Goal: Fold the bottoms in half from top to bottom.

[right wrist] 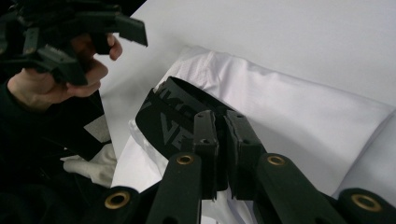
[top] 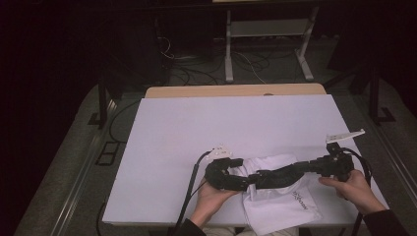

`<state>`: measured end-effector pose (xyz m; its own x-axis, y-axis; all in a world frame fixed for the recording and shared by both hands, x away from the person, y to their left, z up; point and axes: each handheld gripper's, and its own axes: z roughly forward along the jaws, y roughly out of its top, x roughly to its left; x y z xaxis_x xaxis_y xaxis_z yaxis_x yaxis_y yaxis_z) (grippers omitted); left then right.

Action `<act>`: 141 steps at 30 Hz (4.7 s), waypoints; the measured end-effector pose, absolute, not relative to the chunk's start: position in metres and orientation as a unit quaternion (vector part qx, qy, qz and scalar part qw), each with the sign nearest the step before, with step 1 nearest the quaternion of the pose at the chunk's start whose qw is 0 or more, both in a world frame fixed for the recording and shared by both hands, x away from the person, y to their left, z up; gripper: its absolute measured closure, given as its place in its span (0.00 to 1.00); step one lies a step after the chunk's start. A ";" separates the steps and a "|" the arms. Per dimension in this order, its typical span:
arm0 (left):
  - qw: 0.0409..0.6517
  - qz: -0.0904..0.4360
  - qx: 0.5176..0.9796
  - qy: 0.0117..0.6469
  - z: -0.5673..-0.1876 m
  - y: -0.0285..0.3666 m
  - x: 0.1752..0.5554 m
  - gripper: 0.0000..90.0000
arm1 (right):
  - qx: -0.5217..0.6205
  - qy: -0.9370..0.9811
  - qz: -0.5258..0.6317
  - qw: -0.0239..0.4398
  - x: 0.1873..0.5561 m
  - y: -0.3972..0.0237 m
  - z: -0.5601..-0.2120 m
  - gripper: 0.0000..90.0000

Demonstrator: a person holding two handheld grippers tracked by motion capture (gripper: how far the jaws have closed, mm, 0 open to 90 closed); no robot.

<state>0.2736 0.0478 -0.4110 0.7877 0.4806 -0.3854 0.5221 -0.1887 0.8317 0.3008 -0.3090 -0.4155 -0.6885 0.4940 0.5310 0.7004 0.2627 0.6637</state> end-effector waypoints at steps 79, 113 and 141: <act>0.563 -0.012 0.751 0.345 -0.417 0.055 0.304 0.16 | -0.380 -0.814 -0.434 0.073 0.293 -0.308 -0.411 0.56; 0.567 -0.018 0.749 0.342 -0.420 0.051 0.306 0.16 | -0.378 -0.834 -0.388 0.105 0.339 -0.259 -0.436 0.91; 0.567 -0.019 0.749 0.343 -0.421 0.050 0.306 0.16 | -0.331 -0.847 -0.370 0.189 0.320 -0.250 -0.433 0.98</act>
